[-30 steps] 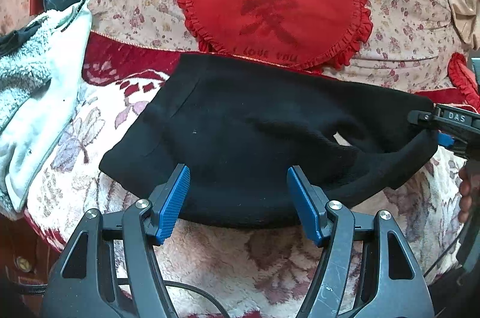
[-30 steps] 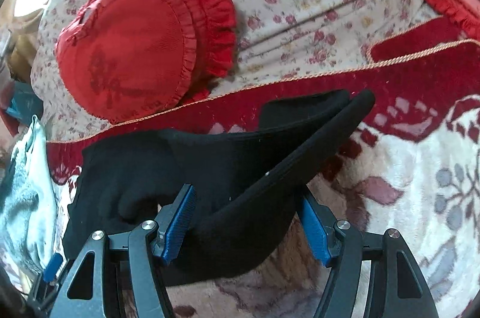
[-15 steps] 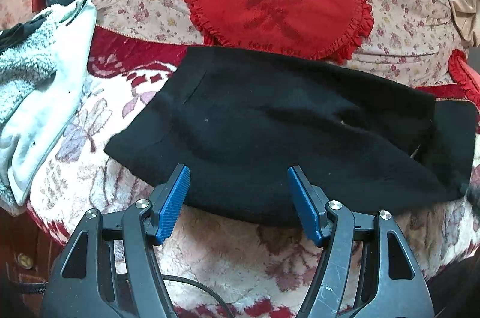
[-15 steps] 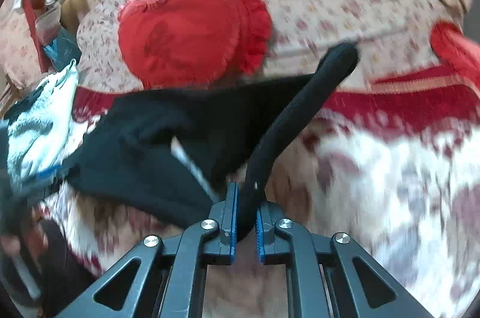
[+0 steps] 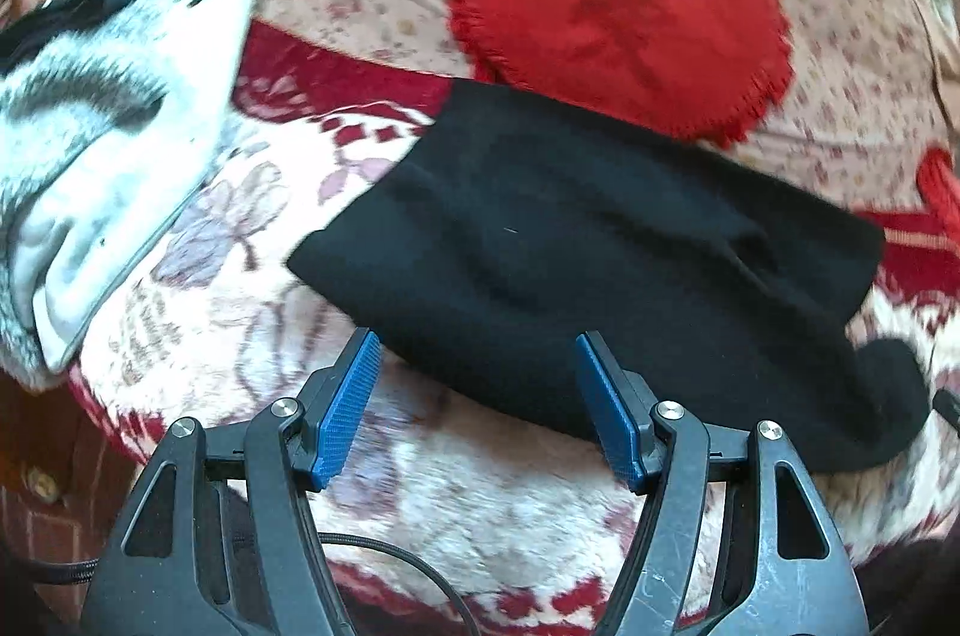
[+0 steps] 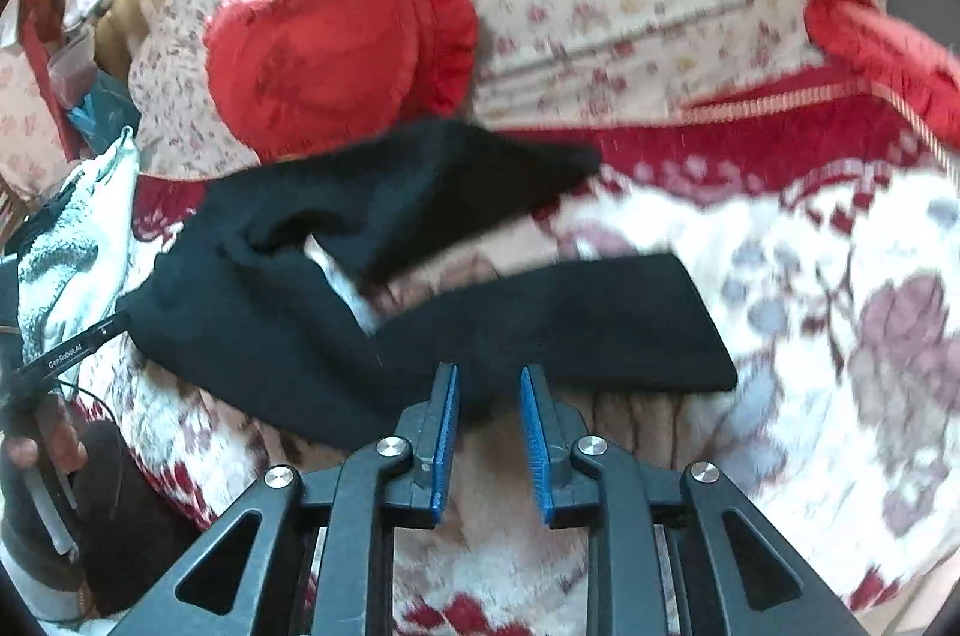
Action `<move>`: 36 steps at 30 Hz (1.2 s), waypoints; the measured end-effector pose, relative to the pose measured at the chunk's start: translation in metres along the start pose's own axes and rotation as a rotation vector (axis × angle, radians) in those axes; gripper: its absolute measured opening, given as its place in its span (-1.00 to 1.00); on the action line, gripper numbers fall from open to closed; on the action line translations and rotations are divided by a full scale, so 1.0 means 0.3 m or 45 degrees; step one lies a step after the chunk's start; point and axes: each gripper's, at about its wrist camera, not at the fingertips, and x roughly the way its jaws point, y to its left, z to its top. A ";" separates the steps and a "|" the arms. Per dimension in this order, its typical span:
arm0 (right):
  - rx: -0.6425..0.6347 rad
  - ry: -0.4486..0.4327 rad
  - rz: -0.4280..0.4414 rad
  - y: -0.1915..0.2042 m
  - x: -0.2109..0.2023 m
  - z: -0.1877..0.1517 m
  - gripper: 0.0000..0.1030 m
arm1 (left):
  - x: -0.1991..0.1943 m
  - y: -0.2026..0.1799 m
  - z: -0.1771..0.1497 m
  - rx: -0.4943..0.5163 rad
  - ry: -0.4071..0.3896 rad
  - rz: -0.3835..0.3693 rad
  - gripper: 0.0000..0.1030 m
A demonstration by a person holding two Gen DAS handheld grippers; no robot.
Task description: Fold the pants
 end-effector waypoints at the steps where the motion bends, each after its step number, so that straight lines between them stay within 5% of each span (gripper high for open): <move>1: -0.010 -0.010 0.019 0.008 -0.003 0.019 -0.62 | 0.003 0.028 0.009 -0.036 0.006 -0.008 0.31; 11: -0.144 0.070 0.337 0.307 0.231 0.129 -0.61 | 0.113 0.260 0.022 -0.442 0.136 -0.091 0.31; 17: -0.251 0.100 0.355 0.476 0.357 0.187 -0.60 | 0.188 0.289 0.051 -0.559 0.178 -0.167 0.31; 25: -0.450 0.054 0.367 0.678 0.541 0.464 -0.35 | 0.227 0.252 0.095 -0.510 0.178 -0.156 0.31; 31: -0.633 0.152 0.379 0.839 0.799 0.612 -0.33 | 0.248 0.249 0.106 -0.479 0.184 -0.147 0.32; 36: -0.832 0.245 0.349 0.959 0.958 0.649 -0.24 | 0.261 0.239 0.117 -0.465 0.182 -0.166 0.52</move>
